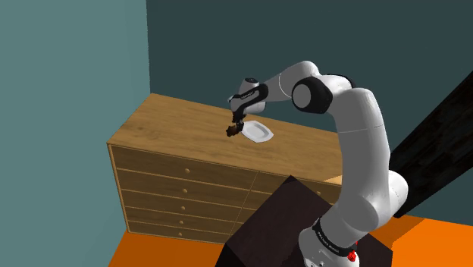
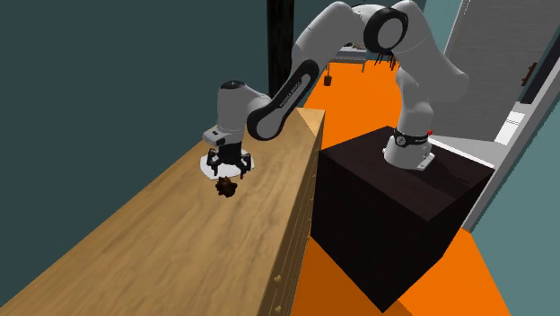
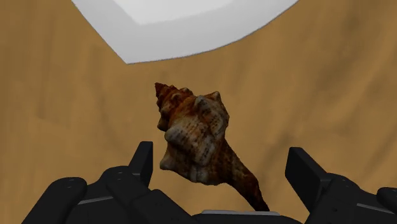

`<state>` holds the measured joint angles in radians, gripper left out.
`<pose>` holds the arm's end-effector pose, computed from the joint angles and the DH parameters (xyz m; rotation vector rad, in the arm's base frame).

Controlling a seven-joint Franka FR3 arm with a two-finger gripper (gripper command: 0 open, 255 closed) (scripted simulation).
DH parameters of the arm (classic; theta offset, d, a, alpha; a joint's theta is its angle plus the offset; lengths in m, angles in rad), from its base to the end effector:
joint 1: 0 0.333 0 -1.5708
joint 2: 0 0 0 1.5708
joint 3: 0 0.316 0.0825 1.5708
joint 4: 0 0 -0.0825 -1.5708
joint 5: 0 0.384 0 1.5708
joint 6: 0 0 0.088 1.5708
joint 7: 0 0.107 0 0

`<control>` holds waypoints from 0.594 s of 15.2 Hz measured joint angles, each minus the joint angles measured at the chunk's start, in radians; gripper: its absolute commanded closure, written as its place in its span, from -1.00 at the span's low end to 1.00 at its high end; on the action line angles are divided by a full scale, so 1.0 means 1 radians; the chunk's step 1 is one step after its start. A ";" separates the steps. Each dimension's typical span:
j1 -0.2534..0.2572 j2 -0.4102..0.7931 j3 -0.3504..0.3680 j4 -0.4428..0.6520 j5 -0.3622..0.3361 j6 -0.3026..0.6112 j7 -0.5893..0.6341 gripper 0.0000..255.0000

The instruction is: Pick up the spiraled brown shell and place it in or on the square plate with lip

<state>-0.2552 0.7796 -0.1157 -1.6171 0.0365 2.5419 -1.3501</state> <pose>0.6608 -0.2454 0.1831 2.6311 1.4202 0.0837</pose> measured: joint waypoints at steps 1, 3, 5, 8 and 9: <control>-0.014 0.016 0.010 0.025 -0.008 0.006 -0.043 -1.00; -0.030 0.042 0.020 0.049 -0.013 0.020 -0.083 -1.00; -0.037 0.067 0.023 0.069 -0.014 0.027 -0.094 -1.00; -0.042 0.109 0.026 0.101 -0.013 0.039 -0.099 -1.00; -0.044 0.119 0.027 0.108 -0.012 0.042 -0.099 -1.00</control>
<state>-0.2989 0.8983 -0.0889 -1.5094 0.0242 2.5835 -1.4495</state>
